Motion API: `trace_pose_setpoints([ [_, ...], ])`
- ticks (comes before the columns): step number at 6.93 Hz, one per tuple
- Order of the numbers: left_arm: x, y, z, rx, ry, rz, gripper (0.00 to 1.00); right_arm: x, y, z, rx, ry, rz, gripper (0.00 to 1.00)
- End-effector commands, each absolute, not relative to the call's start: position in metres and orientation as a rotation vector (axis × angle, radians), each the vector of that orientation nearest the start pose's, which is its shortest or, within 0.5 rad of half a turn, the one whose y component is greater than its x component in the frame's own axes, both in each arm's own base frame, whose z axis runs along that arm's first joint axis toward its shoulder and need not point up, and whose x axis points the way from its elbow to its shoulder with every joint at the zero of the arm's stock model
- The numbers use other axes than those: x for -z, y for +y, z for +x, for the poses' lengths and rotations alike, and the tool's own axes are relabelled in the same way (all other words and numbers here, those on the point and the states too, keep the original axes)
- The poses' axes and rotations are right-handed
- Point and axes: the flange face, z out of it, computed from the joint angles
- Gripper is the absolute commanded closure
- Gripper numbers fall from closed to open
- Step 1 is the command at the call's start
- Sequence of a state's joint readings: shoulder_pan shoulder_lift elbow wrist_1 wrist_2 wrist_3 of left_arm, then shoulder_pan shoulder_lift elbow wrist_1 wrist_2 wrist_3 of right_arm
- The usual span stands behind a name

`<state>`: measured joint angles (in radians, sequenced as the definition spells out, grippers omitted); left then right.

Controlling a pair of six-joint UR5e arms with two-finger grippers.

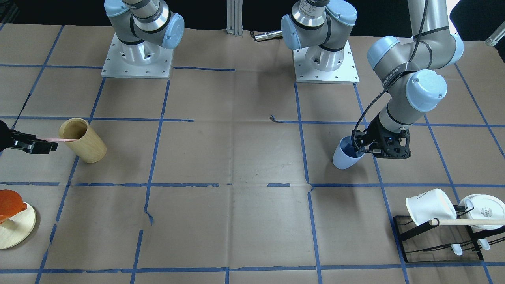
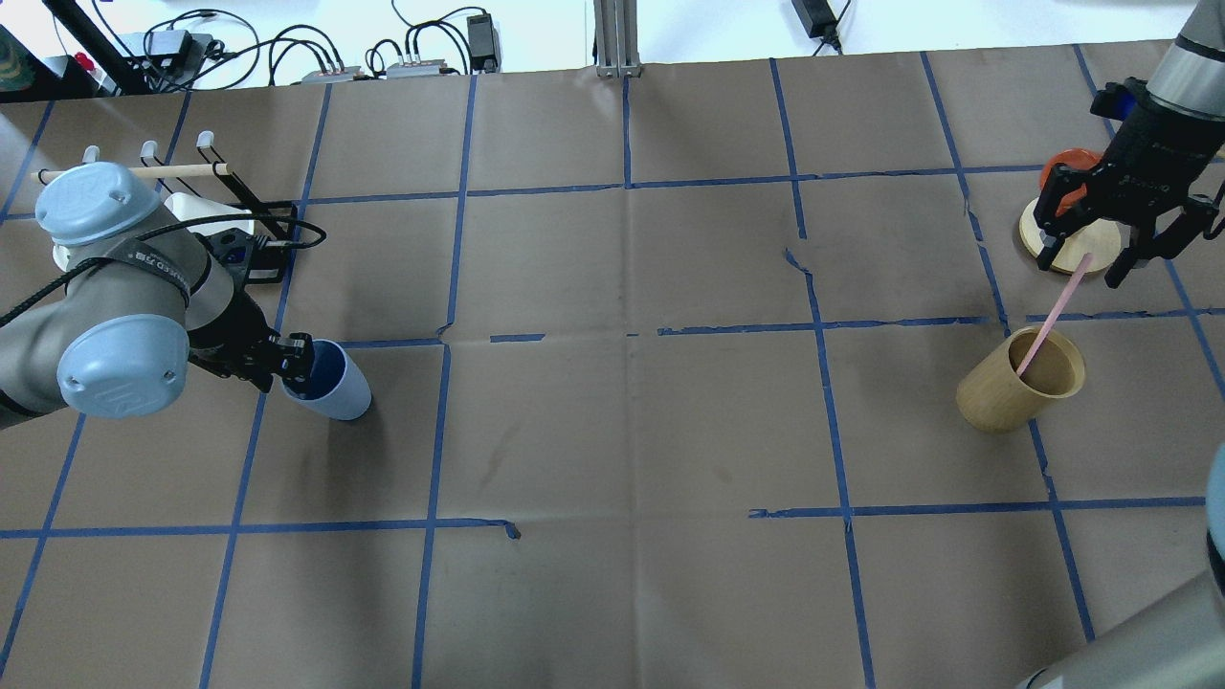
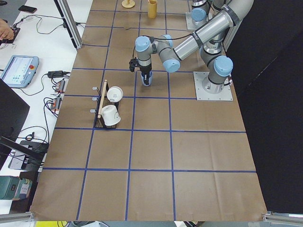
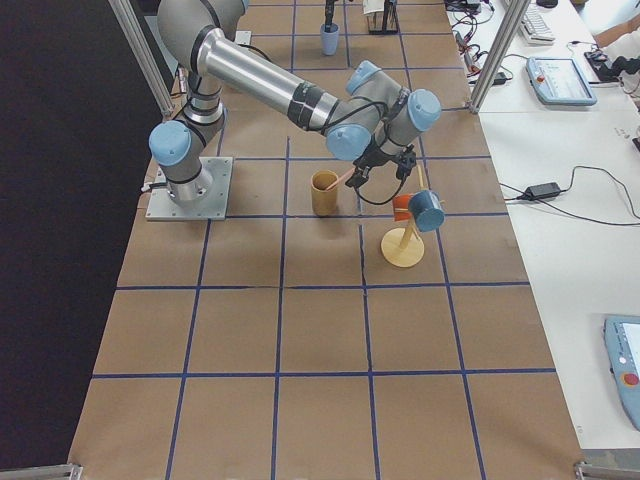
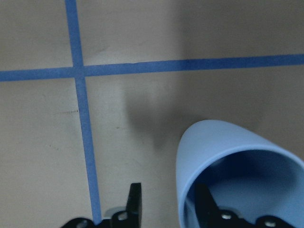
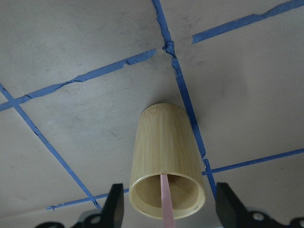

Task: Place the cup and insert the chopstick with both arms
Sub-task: 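Carry the blue cup to table center while right gripper lifts chopstick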

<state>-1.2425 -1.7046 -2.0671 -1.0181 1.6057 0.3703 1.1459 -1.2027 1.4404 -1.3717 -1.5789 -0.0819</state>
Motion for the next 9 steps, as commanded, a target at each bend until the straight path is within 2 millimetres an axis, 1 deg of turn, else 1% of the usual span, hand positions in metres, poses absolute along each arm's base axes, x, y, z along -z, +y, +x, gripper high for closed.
trace_pose_setpoints([
  [1, -0.247, -0.484, 0.027, -0.121, 3.132, 0.064, 0.86, -0.334, -0.586, -0.116, -0.626, 2.899, 0.509, 0.66],
  [2, -0.249, -0.484, 0.028, -0.114, 3.131, 0.064, 0.86, -0.335, -0.587, -0.116, -0.624, 2.900, 0.509, 0.74],
  [3, -0.253, -0.484, 0.027, -0.099, 3.131, 0.064, 0.86, -0.335, -0.586, -0.116, -0.631, 2.899, 0.508, 0.77],
  [4, -0.267, -0.487, 0.026, -0.062, 3.122, 0.063, 0.86, -0.334, -0.585, -0.116, -0.638, 2.896, 0.513, 0.80],
  [5, -0.286, -0.495, 0.022, -0.030, 3.114, 0.022, 0.86, -0.334, -0.585, -0.116, -0.643, 2.896, 0.510, 0.82],
  [6, -0.304, -0.504, 0.018, -0.061, 3.120, -0.030, 0.86, -0.335, -0.585, -0.116, -0.639, 2.899, 0.510, 0.85],
  [7, -0.336, -0.507, 0.000, -0.072, 3.121, -0.030, 0.86, -0.338, -0.584, -0.116, -0.634, 2.903, 0.510, 0.85],
  [8, -0.369, -0.515, -0.024, -0.067, 3.119, -0.047, 0.86, -0.340, -0.584, -0.116, -0.630, 2.904, 0.510, 0.85],
  [9, -0.384, -0.520, -0.045, -0.095, 3.120, -0.111, 0.86, -0.342, -0.584, -0.116, -0.626, 2.911, 0.510, 0.86],
])
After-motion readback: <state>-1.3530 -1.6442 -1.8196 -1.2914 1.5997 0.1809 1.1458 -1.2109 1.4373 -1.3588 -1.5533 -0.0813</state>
